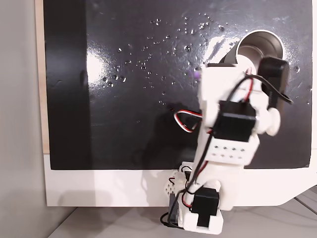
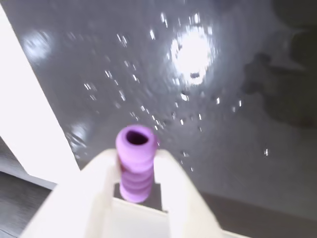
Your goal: Grasp a pengrip and put it in the cup.
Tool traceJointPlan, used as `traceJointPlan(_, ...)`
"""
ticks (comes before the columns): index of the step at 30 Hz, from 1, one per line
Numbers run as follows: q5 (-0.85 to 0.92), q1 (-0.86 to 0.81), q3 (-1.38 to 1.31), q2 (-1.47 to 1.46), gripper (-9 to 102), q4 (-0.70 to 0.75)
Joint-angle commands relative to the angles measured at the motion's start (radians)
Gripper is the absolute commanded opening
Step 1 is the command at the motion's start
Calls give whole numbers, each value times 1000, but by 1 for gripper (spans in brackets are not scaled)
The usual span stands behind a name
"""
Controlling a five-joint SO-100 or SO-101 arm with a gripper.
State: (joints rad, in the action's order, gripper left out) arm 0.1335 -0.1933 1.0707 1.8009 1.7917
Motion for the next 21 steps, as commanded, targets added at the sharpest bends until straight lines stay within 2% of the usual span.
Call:
traceJointPlan(1, 83, -140, -40, 23, 0, 3)
traceJointPlan(7, 143, -279, -161, -149, 0, 0)
traceJointPlan(21, 144, -318, -641, -586, 0, -2)
